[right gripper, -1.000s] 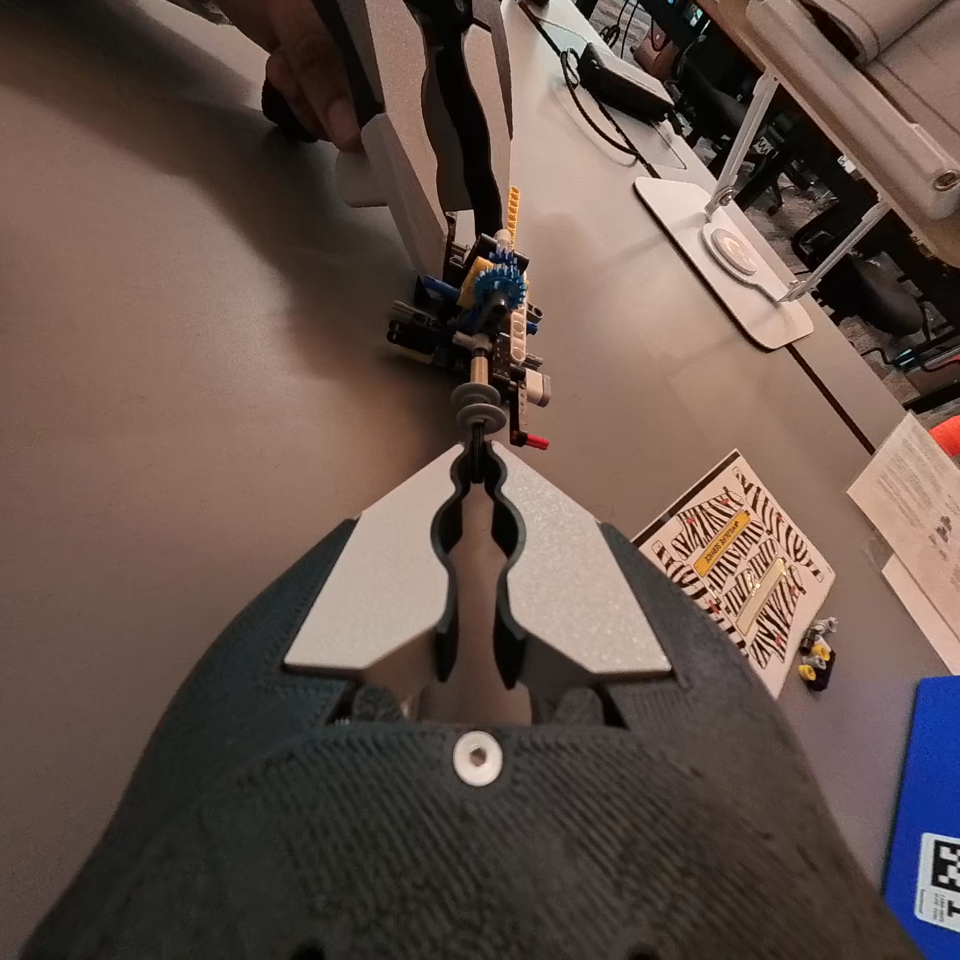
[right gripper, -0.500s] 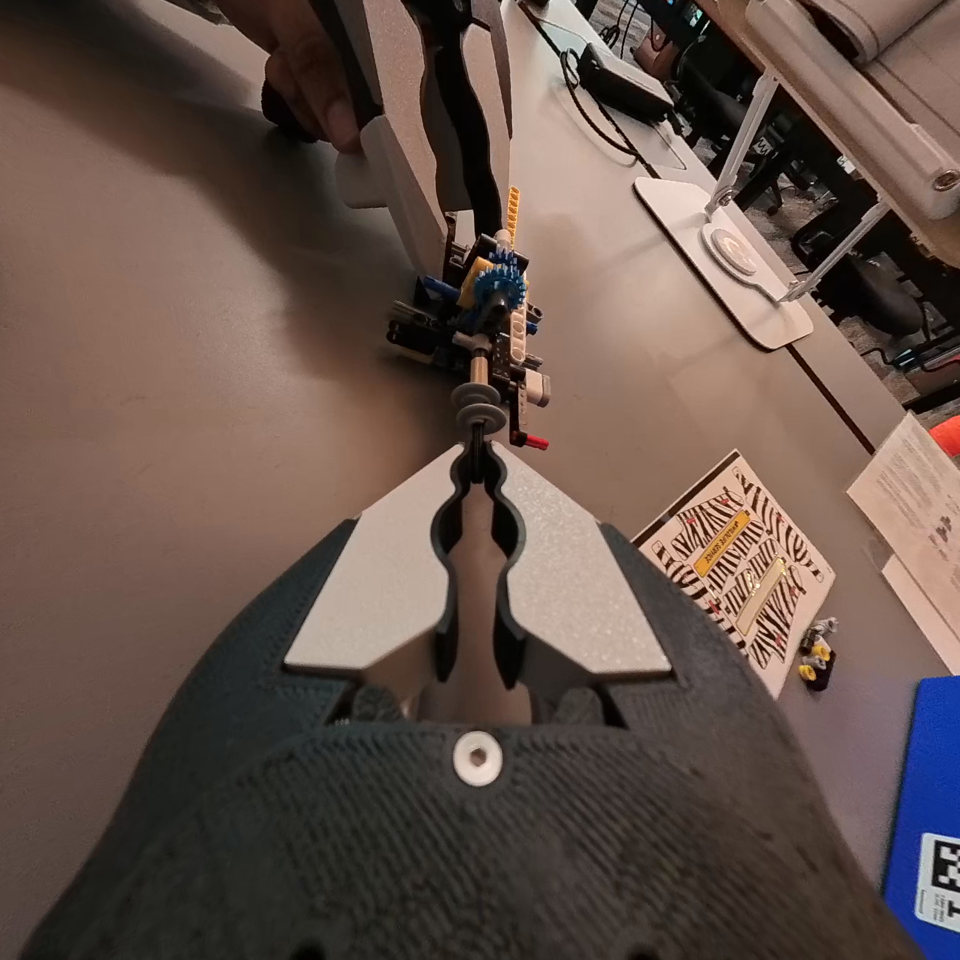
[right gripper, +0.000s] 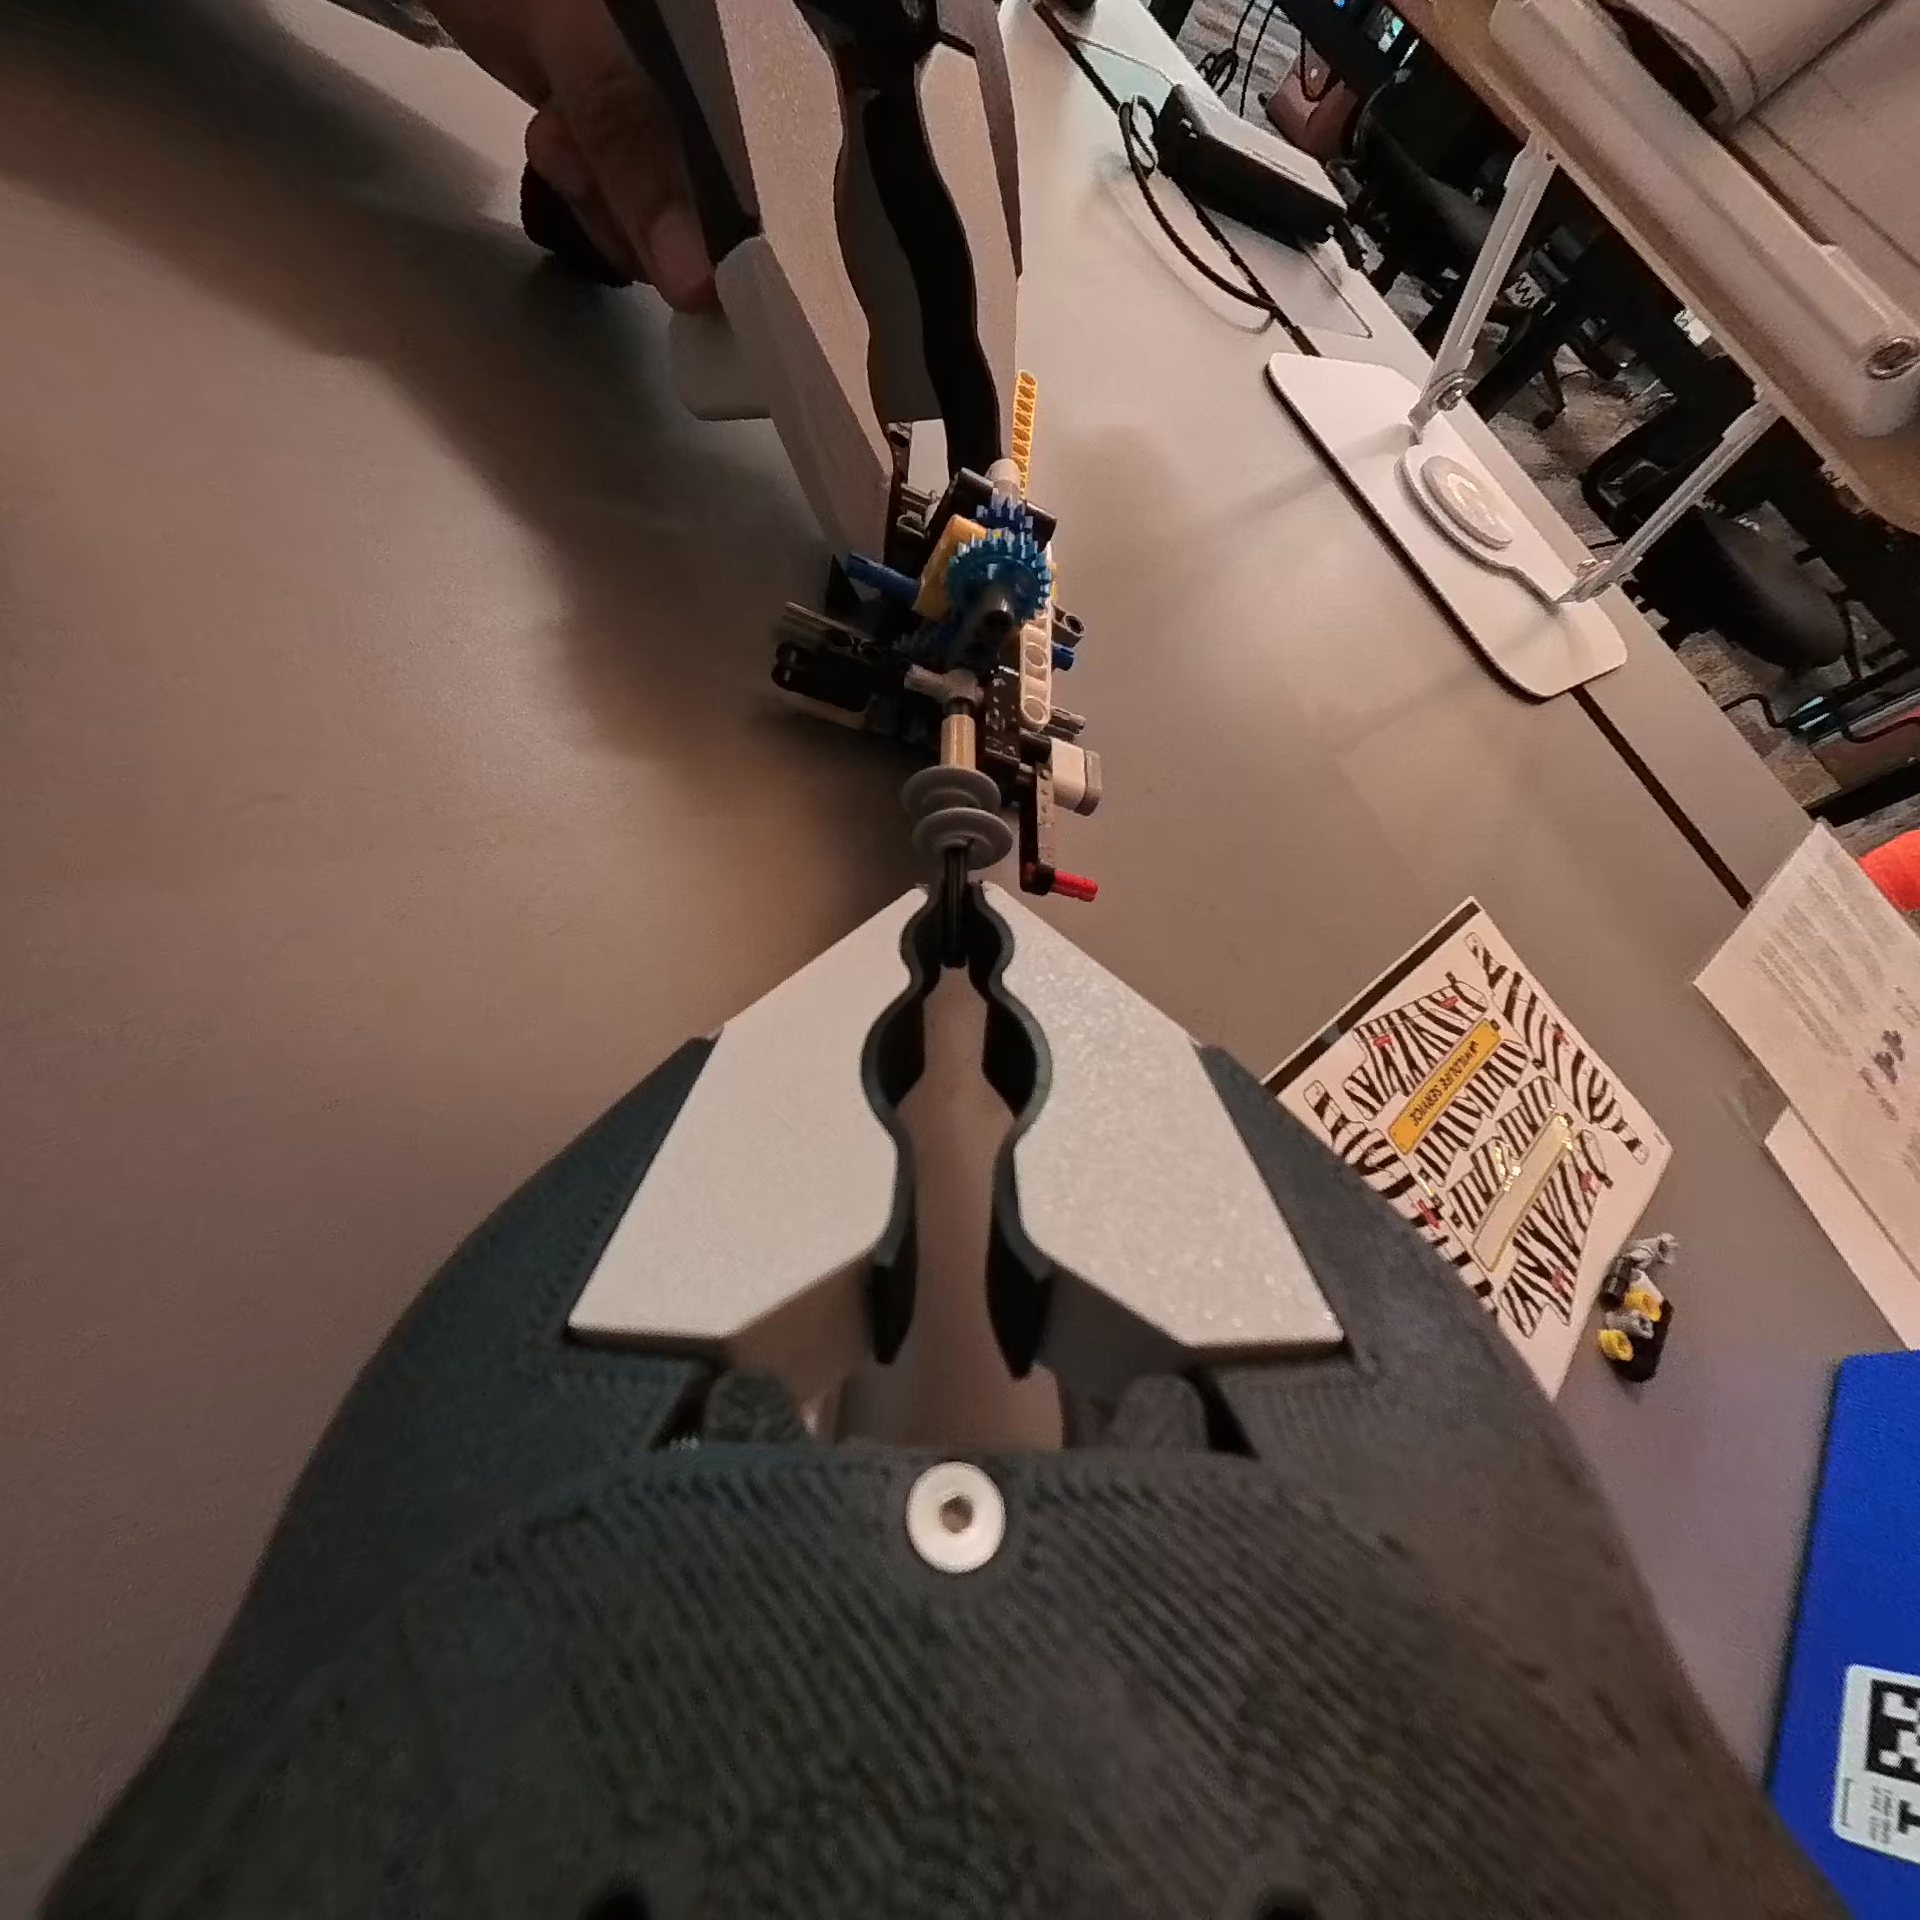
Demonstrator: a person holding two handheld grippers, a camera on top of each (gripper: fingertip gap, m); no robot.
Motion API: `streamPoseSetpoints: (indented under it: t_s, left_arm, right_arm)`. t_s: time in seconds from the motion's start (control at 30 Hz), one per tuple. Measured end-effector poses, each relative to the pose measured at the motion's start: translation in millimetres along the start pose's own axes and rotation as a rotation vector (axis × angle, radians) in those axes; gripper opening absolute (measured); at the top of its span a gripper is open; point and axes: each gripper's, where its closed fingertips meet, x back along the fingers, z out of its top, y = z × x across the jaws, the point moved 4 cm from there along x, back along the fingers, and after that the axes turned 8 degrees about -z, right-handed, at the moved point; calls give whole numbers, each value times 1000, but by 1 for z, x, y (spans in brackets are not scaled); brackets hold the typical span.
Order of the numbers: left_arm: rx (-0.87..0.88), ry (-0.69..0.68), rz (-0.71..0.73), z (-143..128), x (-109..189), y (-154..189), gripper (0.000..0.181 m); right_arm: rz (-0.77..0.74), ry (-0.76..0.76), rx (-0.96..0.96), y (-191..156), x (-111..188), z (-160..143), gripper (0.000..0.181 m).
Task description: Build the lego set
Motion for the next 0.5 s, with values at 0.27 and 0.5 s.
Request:
streamPoseSetpoints:
  t_s: [0.27,0.5]
  left_arm:
    - [8,2,-5,0,0,0,33]
    - [15,3,-7,0,0,0,33]
  right_arm:
    - [4,-1,-3,0,0,0,2]
    - [3,-2,-2,0,0,0,2]
